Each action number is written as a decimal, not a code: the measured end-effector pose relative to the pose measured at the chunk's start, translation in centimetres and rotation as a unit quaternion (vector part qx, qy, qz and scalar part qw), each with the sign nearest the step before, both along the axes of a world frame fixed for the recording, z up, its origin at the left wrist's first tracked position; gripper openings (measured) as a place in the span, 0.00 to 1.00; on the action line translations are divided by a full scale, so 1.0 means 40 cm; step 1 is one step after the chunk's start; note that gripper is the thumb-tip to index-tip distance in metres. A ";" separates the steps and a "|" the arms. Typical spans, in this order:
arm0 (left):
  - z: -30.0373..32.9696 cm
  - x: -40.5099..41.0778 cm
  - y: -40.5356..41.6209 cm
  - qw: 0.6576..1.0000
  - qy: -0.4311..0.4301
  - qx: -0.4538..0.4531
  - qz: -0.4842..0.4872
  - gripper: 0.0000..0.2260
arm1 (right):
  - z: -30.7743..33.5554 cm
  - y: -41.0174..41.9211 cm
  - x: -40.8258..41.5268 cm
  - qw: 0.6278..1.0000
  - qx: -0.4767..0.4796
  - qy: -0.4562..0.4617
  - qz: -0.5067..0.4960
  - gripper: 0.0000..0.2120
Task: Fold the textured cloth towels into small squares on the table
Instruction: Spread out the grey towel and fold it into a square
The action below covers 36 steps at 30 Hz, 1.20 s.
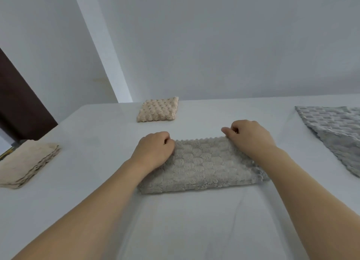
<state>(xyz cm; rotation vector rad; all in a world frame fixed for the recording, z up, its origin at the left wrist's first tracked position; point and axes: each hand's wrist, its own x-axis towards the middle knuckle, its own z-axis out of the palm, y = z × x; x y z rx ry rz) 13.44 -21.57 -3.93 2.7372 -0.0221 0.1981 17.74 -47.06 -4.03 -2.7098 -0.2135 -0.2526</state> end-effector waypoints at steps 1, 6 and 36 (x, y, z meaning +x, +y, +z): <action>-0.009 0.010 0.005 1.000 -0.003 -0.003 0.006 0.14 | -0.008 0.004 0.009 1.000 0.008 -0.005 -0.004 0.22; -0.041 0.030 0.018 0.999 0.023 0.027 0.001 0.12 | -0.038 0.015 0.040 1.000 -0.017 -0.004 -0.015 0.22; -0.104 0.071 0.031 0.993 -0.058 0.081 0.058 0.05 | -0.092 0.014 0.107 0.999 0.029 -0.016 0.016 0.28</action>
